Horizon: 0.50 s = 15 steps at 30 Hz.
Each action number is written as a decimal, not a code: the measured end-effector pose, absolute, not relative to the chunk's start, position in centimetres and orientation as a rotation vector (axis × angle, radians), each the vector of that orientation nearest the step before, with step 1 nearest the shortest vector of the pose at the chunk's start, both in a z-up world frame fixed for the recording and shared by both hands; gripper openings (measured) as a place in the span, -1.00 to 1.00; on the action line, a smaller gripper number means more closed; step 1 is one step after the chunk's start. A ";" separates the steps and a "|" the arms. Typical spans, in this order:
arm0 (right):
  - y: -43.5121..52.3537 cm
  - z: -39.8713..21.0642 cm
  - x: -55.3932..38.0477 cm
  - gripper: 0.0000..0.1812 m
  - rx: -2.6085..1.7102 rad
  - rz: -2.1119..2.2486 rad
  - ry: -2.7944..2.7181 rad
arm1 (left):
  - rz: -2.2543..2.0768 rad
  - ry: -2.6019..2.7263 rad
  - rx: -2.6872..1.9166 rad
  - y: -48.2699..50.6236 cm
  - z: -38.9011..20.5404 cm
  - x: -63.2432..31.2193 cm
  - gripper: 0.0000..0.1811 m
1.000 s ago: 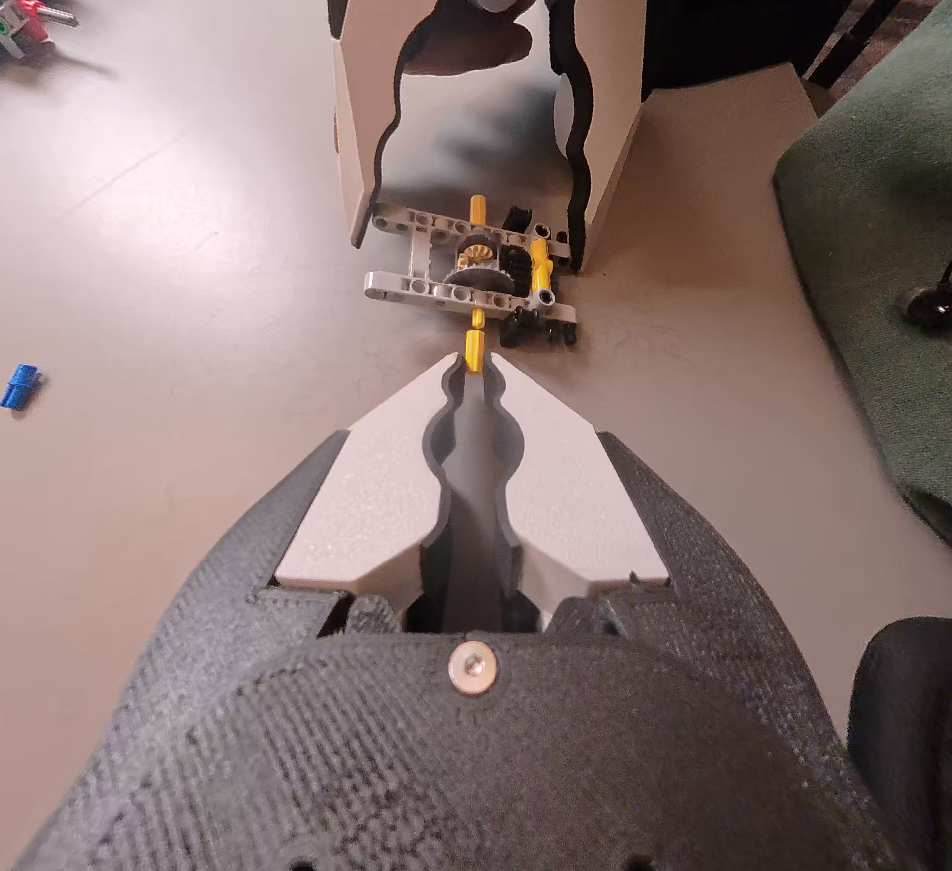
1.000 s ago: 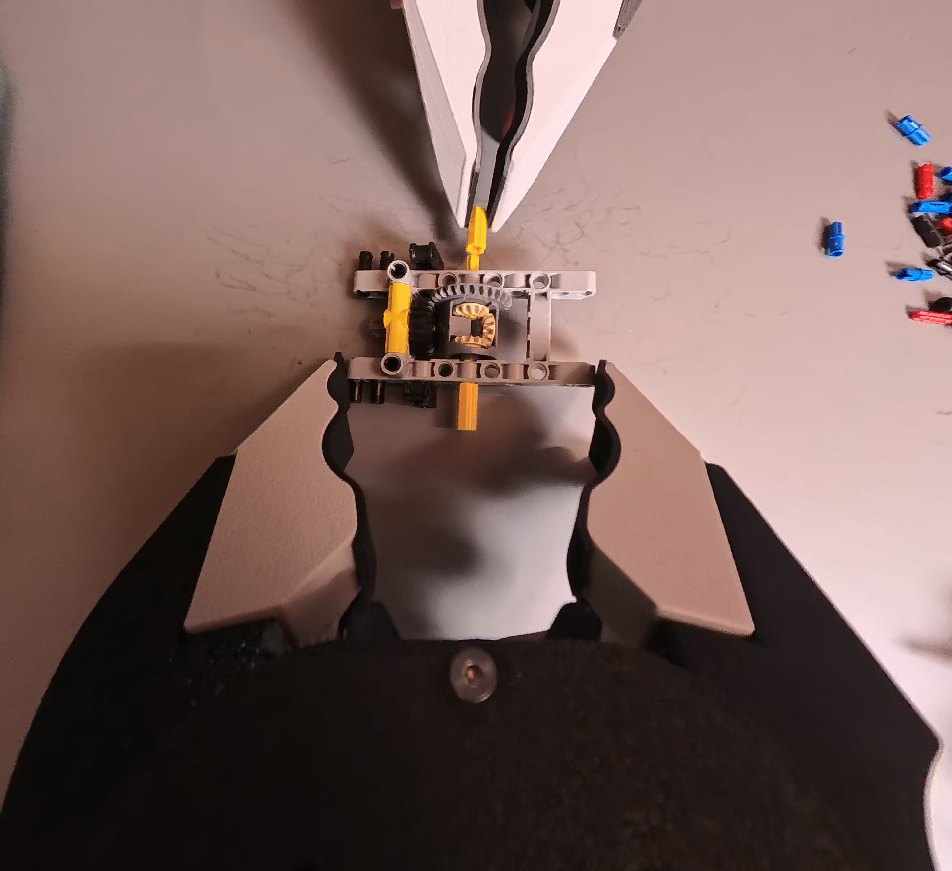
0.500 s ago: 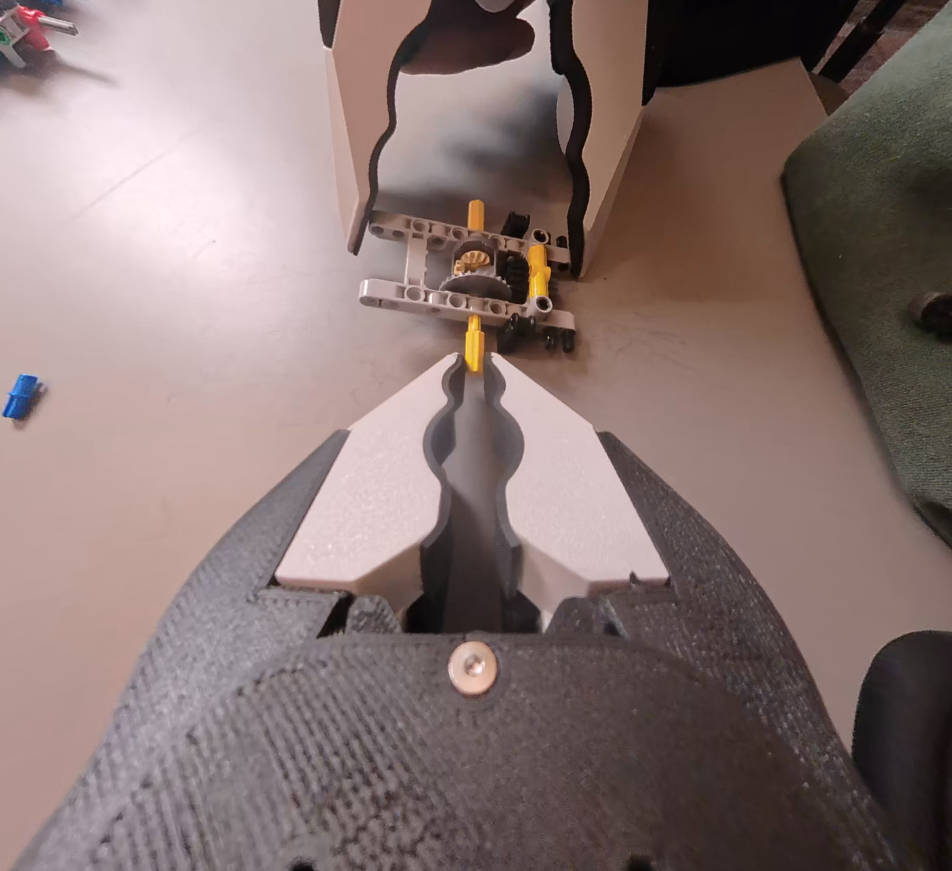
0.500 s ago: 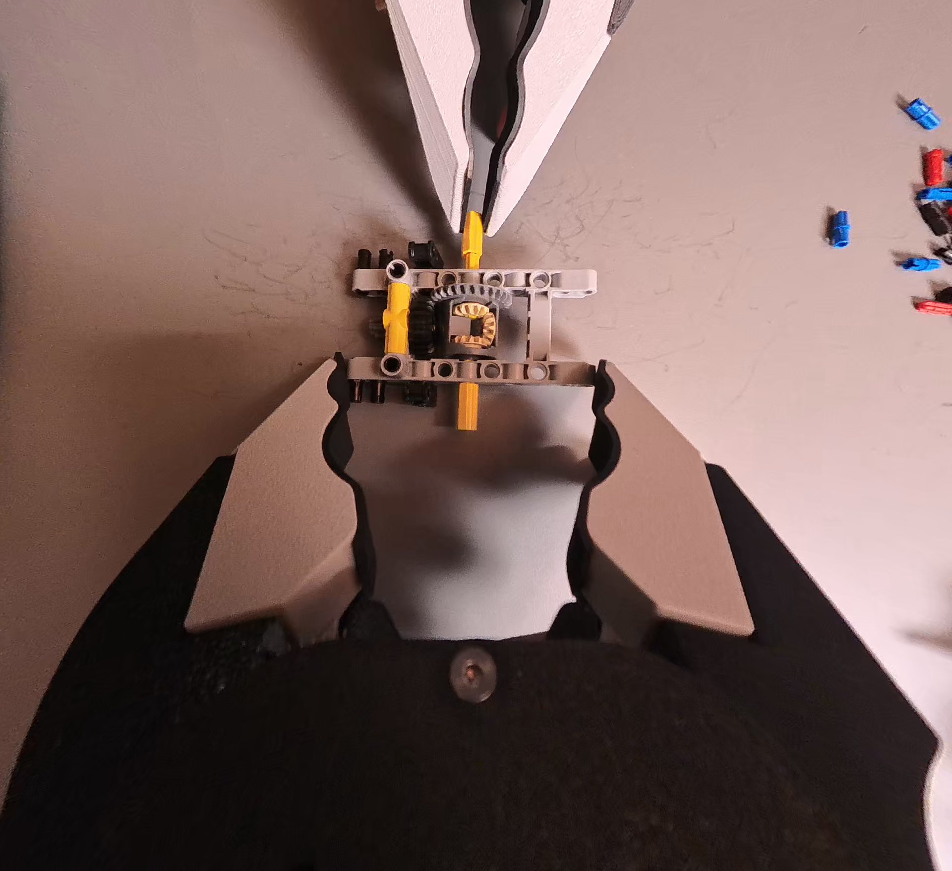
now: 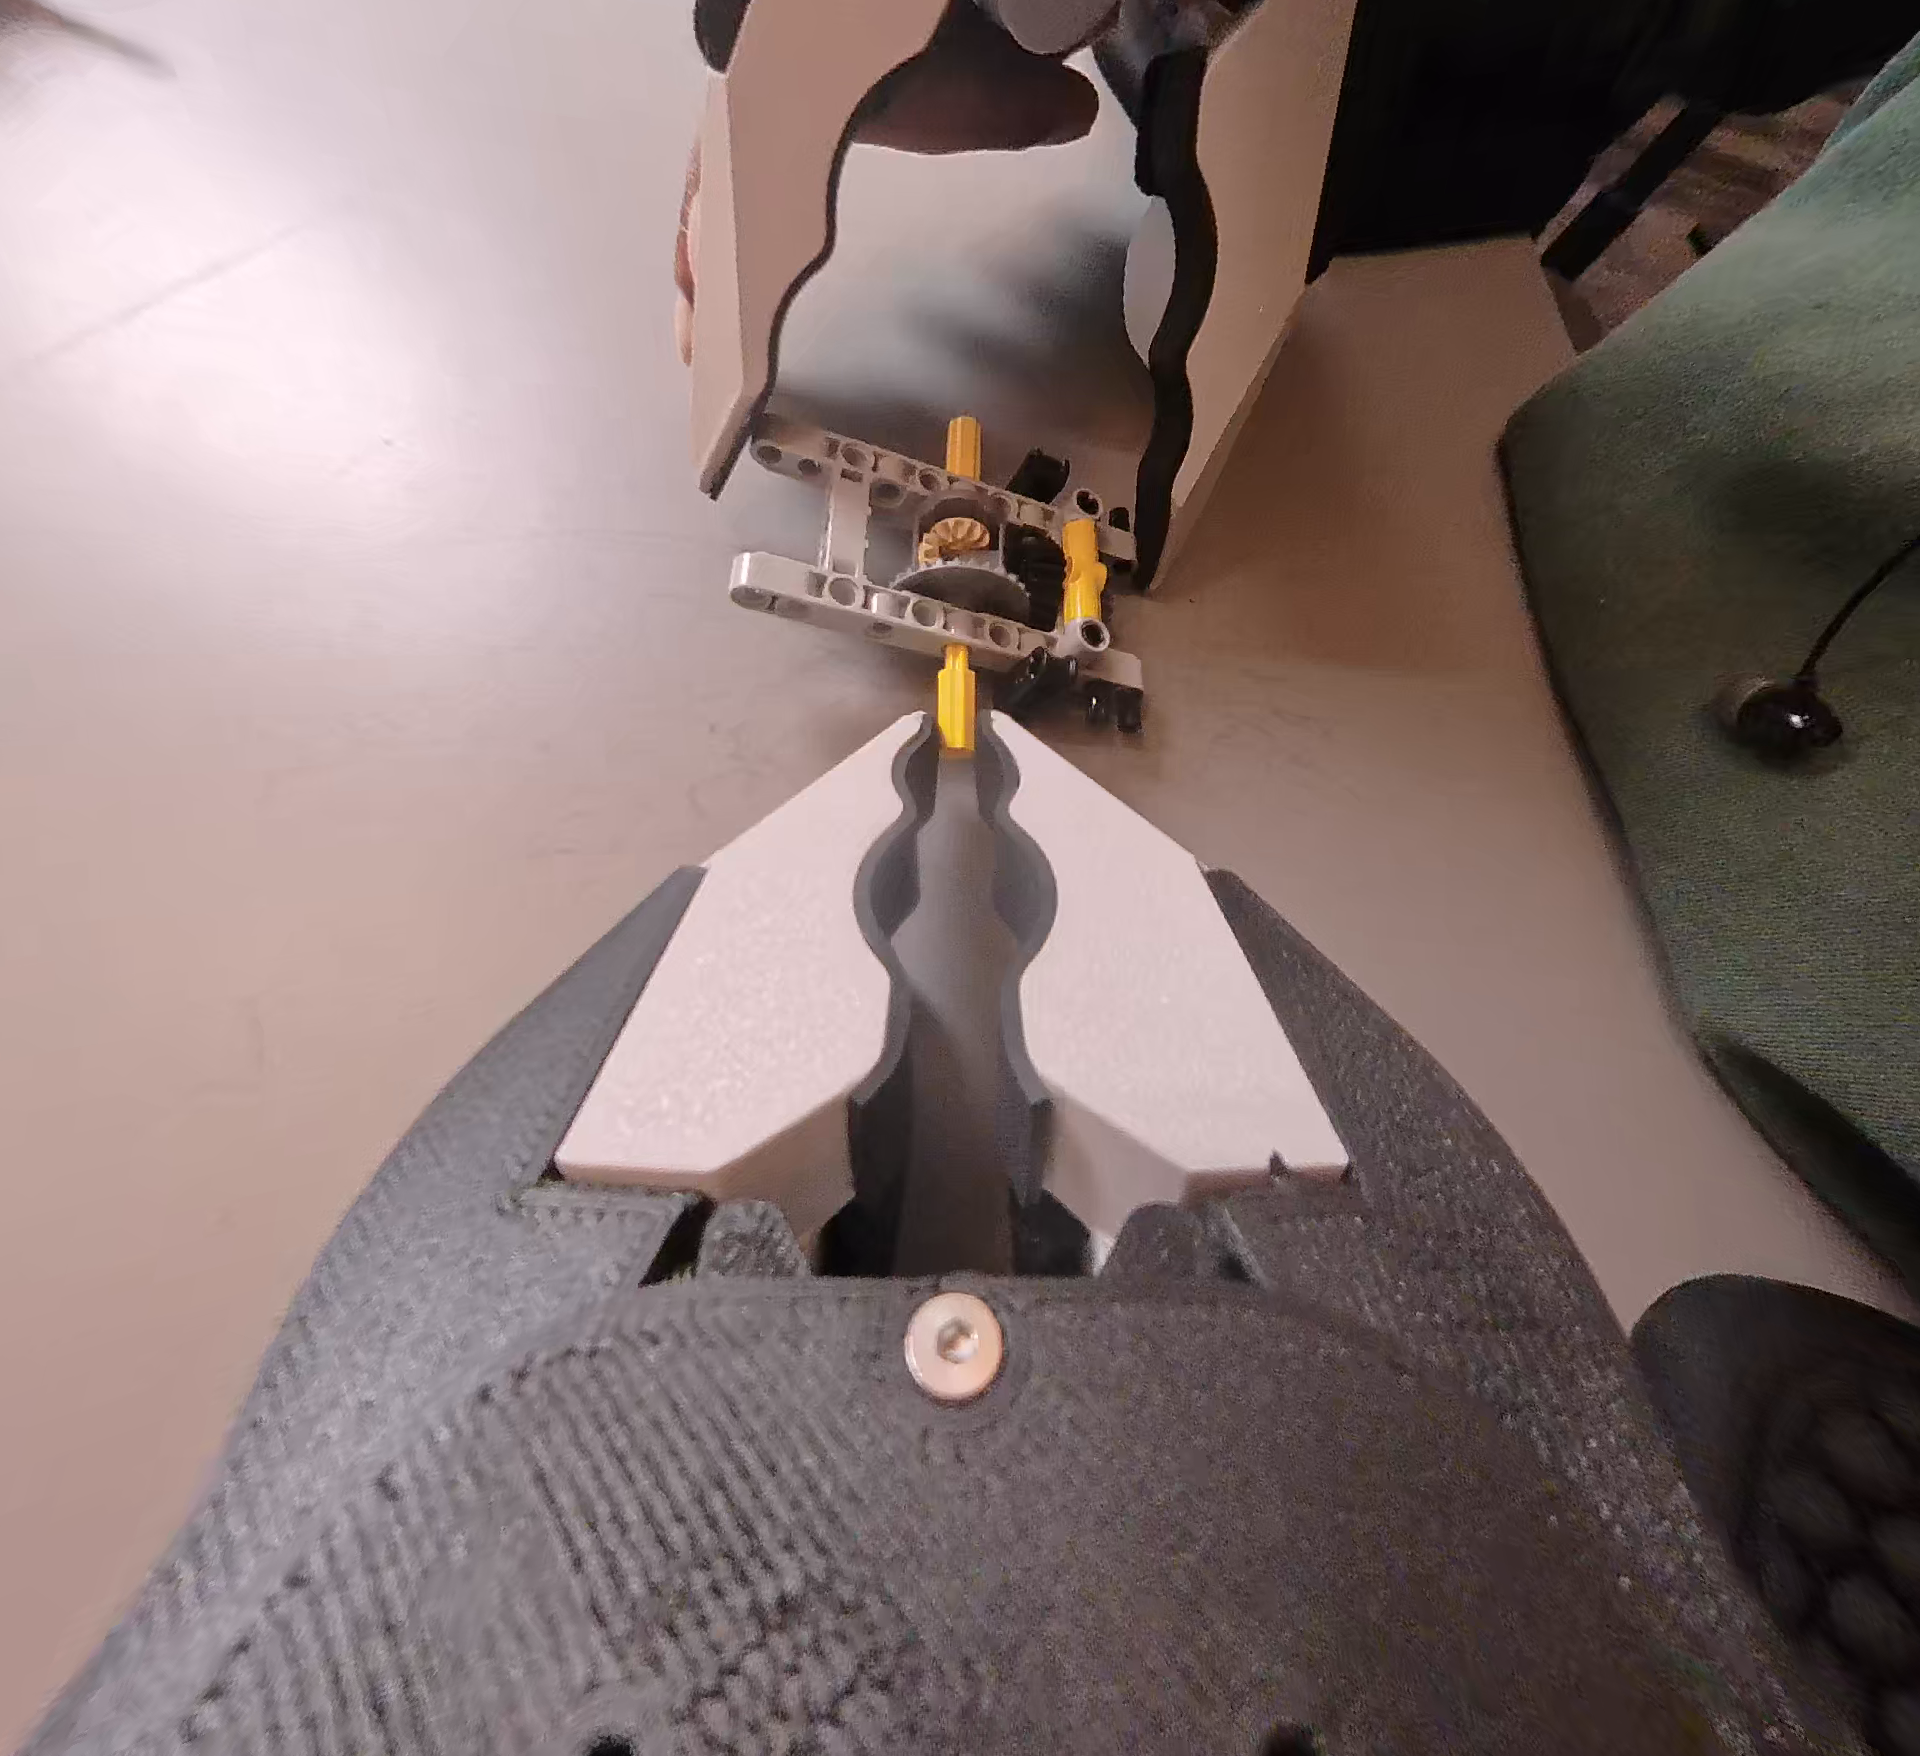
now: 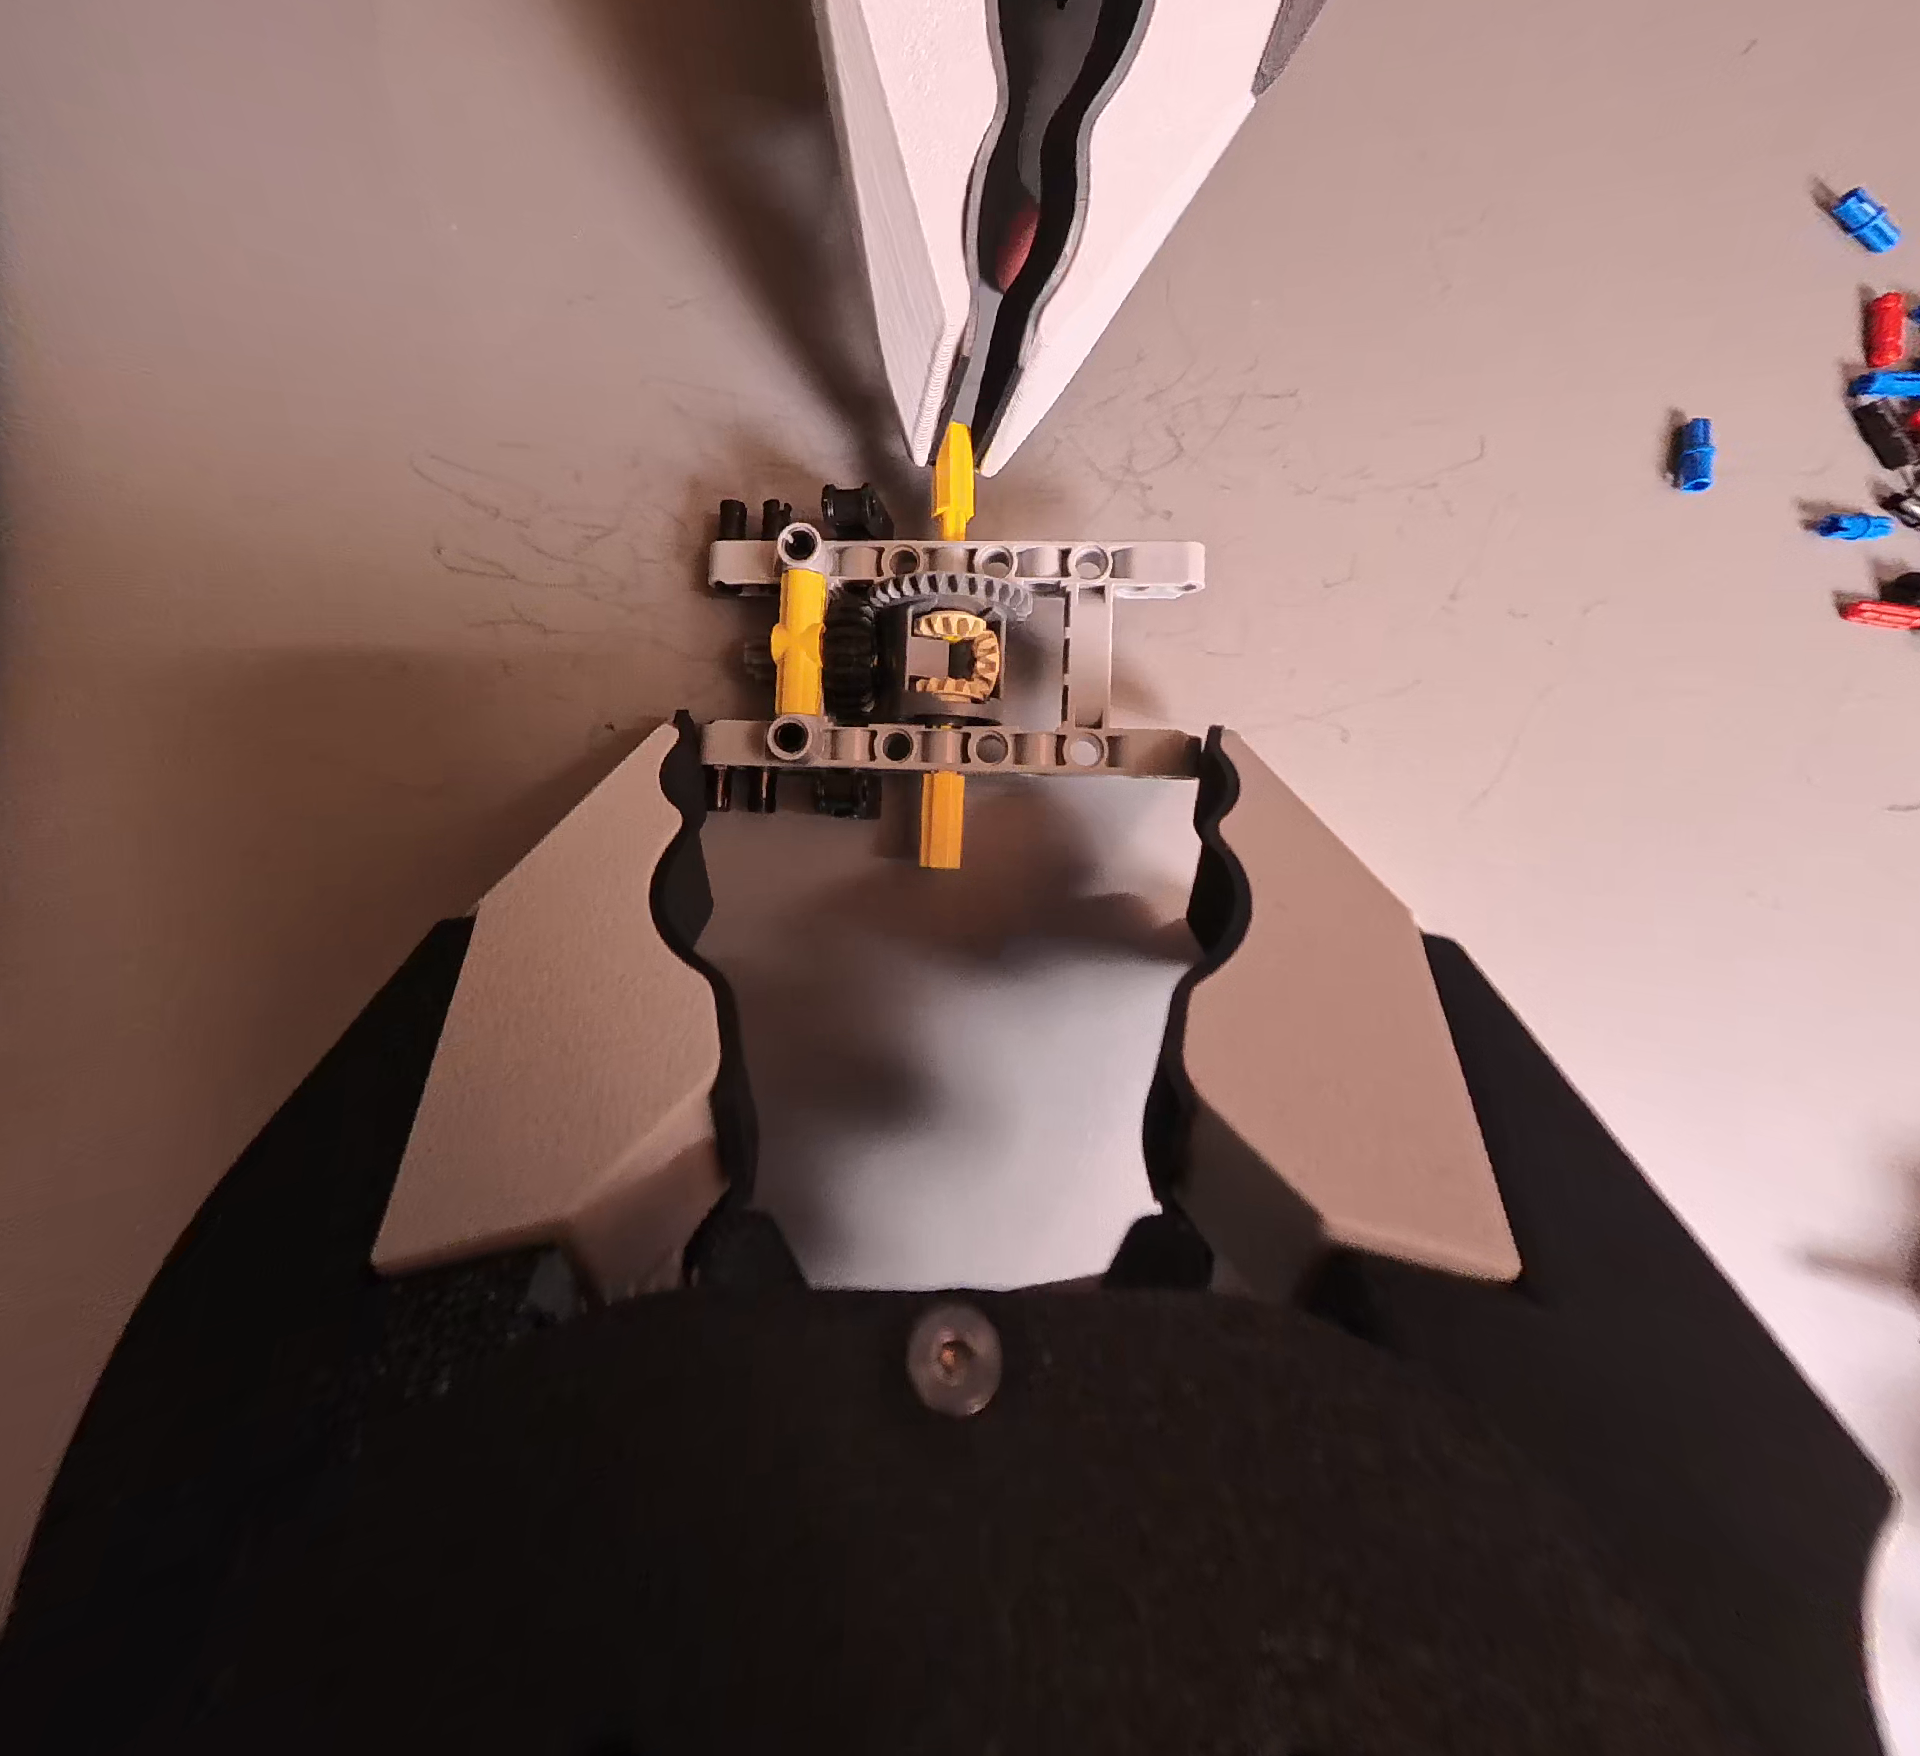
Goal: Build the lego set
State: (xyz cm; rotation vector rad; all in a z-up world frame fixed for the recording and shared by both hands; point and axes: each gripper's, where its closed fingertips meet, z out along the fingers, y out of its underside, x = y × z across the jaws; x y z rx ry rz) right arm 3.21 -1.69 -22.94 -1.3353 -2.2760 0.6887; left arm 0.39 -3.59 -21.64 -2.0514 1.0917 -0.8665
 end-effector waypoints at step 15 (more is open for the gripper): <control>-1.5 -22.6 3.3 0.04 -1.322 0.730 -2.254 | -1.235 0.846 -2.262 -3.5 -21.4 0.6 -0.95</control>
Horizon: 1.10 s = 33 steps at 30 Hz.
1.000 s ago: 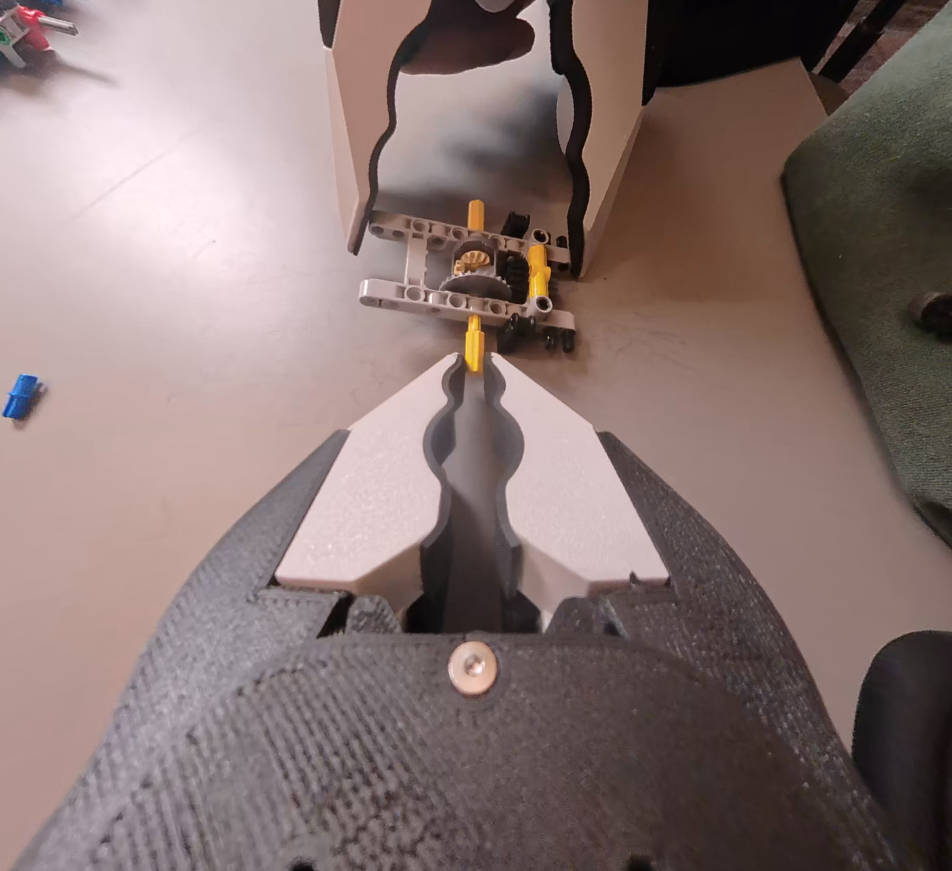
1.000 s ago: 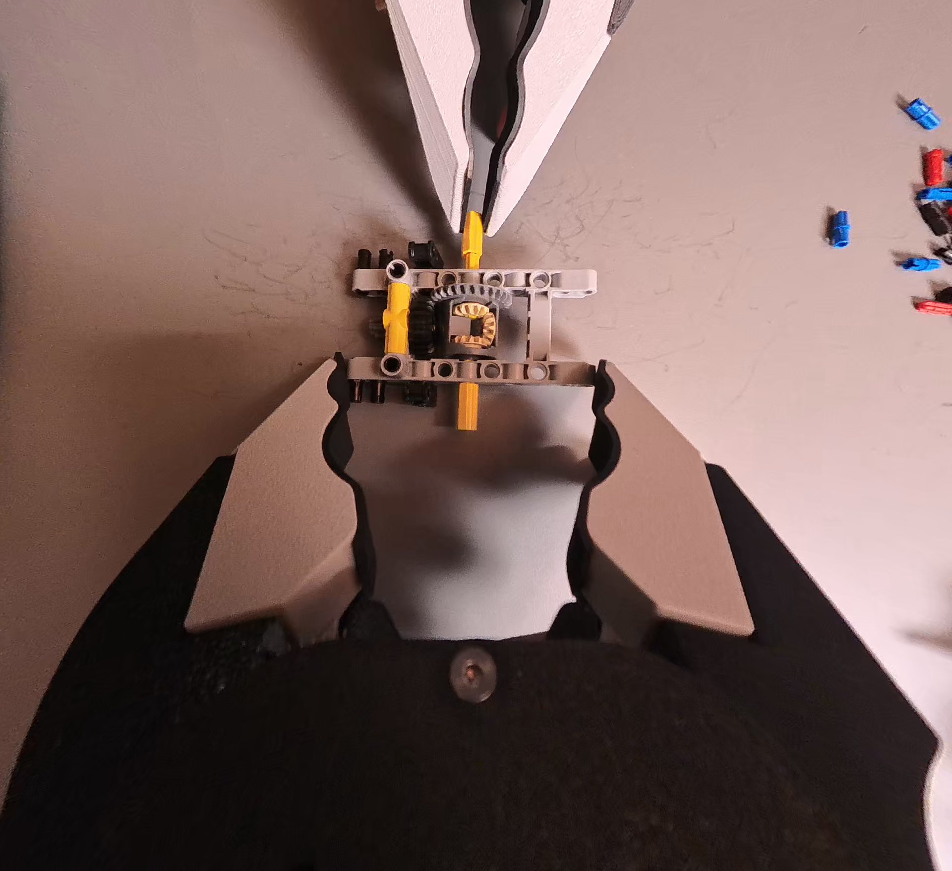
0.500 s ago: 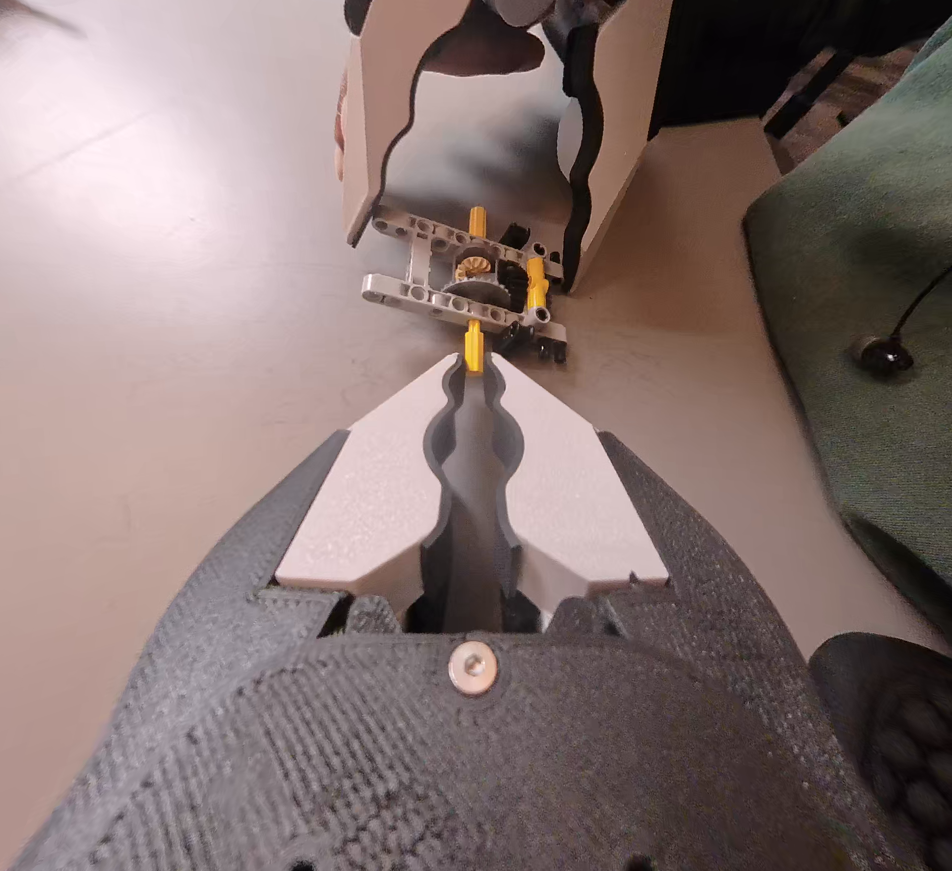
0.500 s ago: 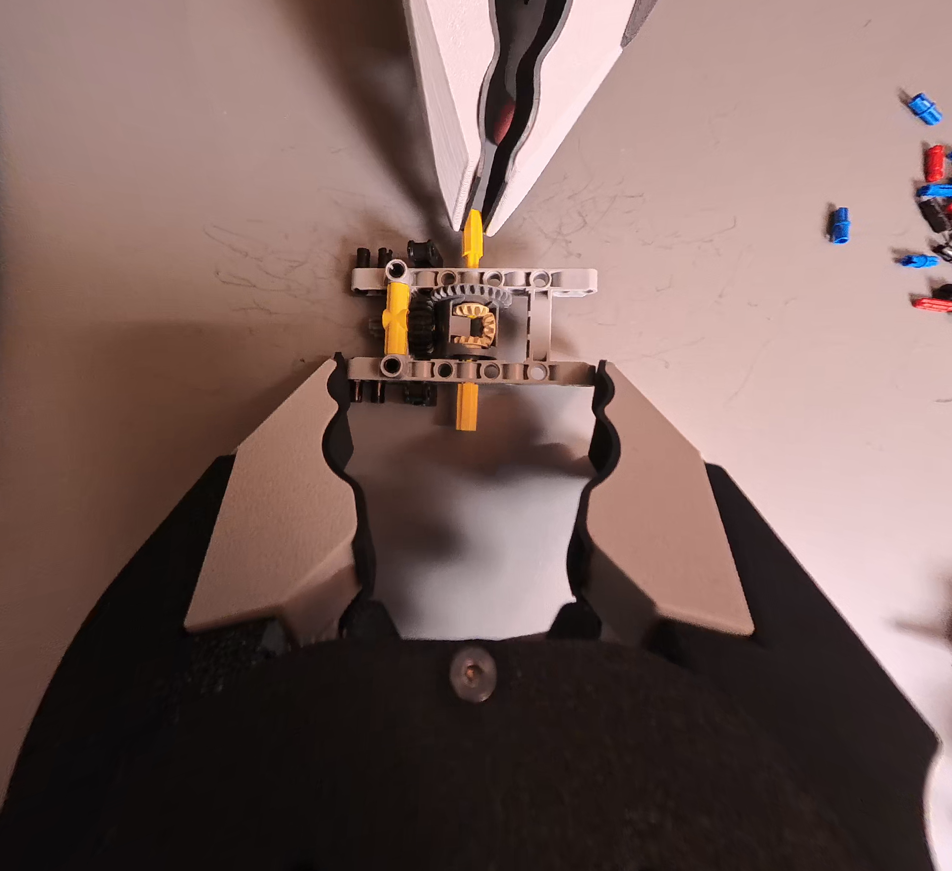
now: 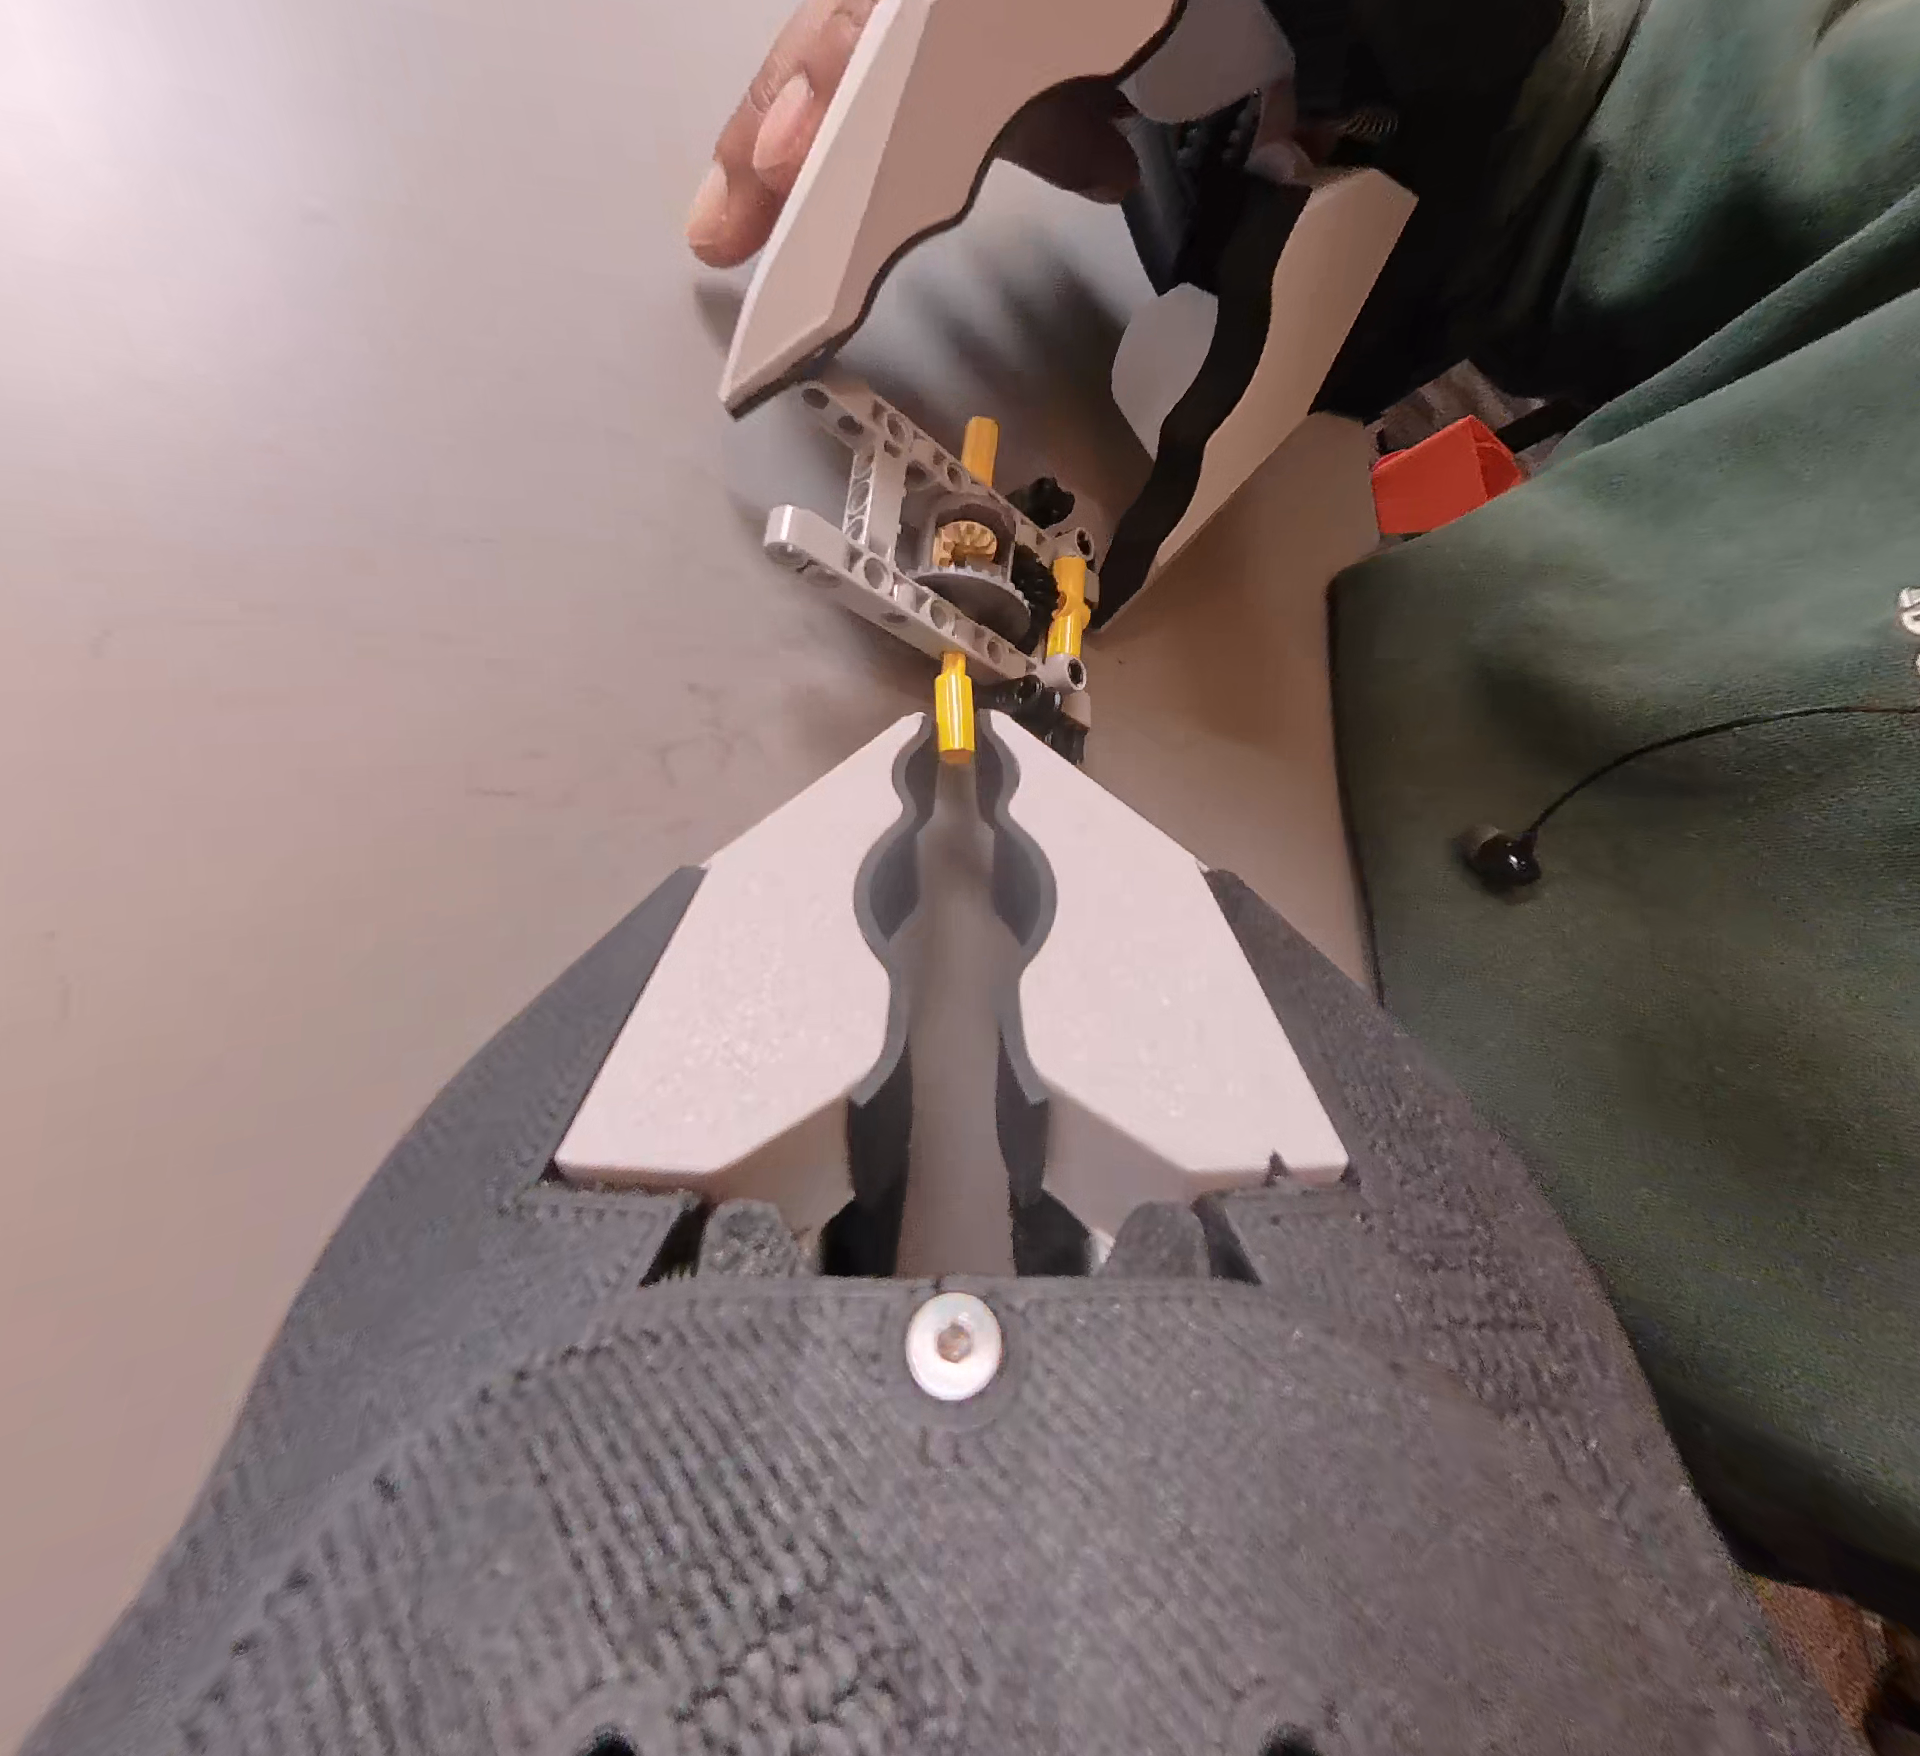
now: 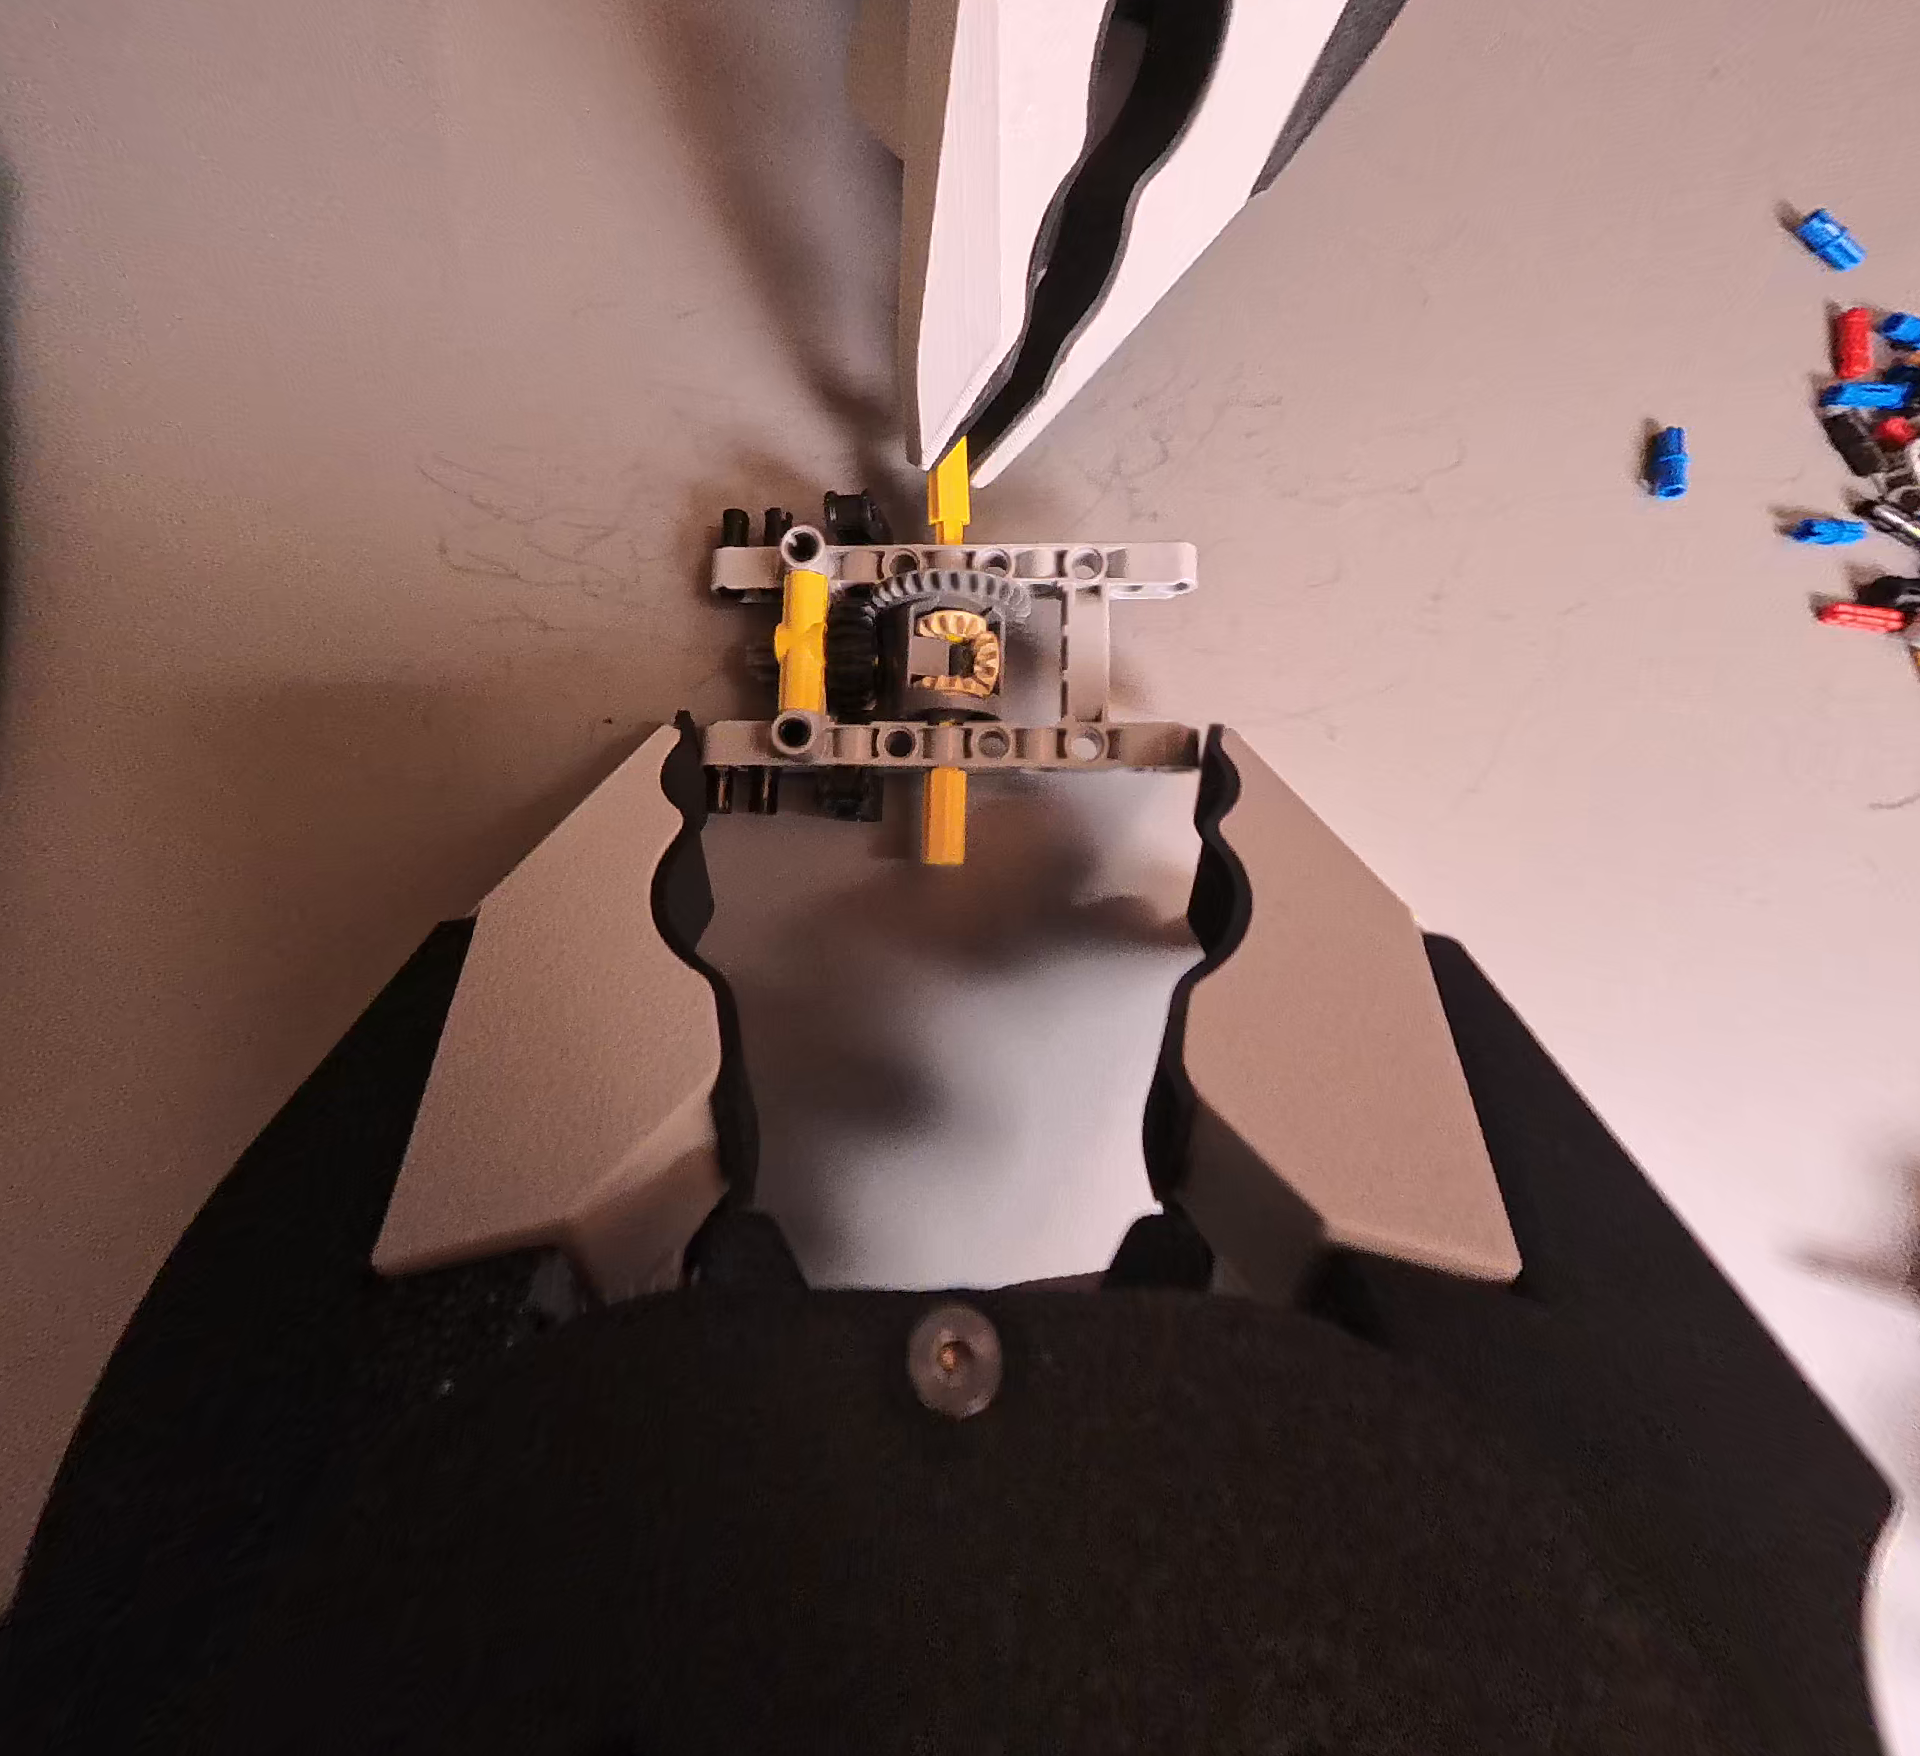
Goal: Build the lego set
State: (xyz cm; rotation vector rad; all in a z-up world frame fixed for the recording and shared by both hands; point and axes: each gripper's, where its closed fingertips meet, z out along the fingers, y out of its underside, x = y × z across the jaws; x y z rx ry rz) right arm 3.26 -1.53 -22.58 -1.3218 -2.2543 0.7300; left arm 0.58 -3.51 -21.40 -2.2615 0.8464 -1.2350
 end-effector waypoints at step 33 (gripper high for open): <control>-0.9 -21.3 4.4 -0.93 -1.138 0.934 -2.044 | -1.401 0.682 -2.244 -3.0 -20.9 0.3 -0.95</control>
